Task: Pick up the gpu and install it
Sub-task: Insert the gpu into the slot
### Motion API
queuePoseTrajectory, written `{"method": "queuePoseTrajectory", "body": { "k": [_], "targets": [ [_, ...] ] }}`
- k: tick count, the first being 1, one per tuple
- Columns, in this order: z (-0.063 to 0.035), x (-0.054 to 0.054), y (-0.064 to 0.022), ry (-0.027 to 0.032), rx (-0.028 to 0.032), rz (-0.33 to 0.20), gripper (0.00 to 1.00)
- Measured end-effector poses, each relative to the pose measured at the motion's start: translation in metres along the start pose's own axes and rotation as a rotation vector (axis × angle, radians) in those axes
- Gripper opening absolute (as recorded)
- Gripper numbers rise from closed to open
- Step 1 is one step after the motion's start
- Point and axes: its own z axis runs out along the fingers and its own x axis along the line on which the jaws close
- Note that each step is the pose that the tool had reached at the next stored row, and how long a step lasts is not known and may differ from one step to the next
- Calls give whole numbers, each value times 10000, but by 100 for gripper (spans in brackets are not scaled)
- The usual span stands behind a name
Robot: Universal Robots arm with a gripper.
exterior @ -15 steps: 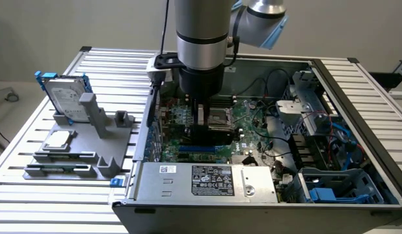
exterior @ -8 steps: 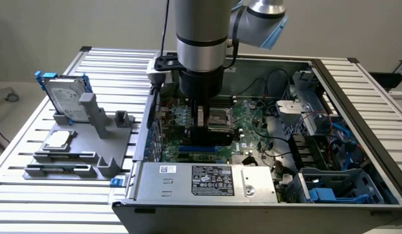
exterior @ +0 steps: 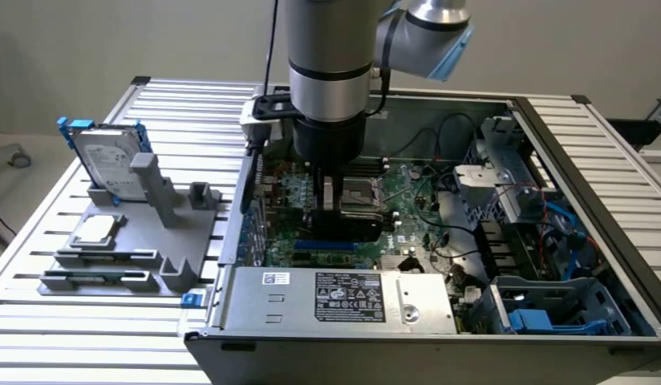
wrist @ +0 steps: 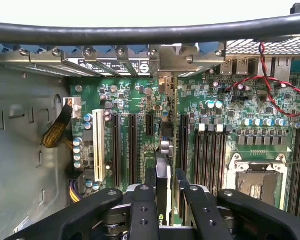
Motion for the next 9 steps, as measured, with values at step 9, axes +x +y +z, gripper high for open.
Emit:
{"method": "queuePoseTrajectory", "body": {
  "k": [9],
  "targets": [
    [5, 6, 1, -200, -9, 8, 26]
  ]
}}
